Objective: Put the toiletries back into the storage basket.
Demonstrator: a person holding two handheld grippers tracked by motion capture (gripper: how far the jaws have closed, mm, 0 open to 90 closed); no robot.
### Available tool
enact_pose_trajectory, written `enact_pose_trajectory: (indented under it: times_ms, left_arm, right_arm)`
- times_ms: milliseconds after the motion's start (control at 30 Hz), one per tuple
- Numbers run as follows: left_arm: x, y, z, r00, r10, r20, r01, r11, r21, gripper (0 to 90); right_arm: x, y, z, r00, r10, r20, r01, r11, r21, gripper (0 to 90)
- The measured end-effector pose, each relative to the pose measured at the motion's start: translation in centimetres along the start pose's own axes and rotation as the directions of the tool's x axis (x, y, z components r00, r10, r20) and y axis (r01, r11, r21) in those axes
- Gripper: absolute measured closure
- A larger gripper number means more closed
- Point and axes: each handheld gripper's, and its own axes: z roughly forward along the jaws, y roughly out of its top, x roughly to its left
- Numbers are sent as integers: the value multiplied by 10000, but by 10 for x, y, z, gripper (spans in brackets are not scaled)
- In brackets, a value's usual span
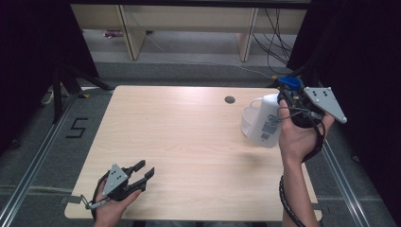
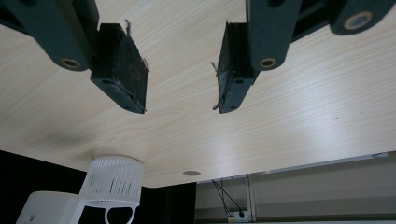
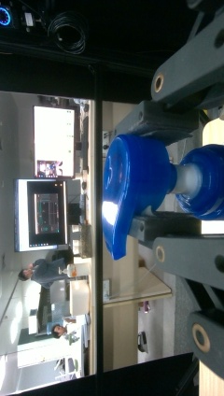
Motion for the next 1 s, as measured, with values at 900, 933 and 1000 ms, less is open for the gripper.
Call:
enact_pose_trajectory:
  times_ms: [900,933,1000]
  left_arm:
    - [2,0,0,10000,11,-17,-11,10000,10,523]
    - [2,0,0,10000,0,-13,0,10000,5,523]
    - [2,-1,0,10000,-4,-22,4,10000,18,523]
  right_arm:
    - [-4,9,24,10000,-63,63,64,9998,-189,599]
    - [-4,9,25,10000,28,70,-27,9998,-198,599]
    - [-4,10,26,10000,-62,59,63,9999,-158,599]
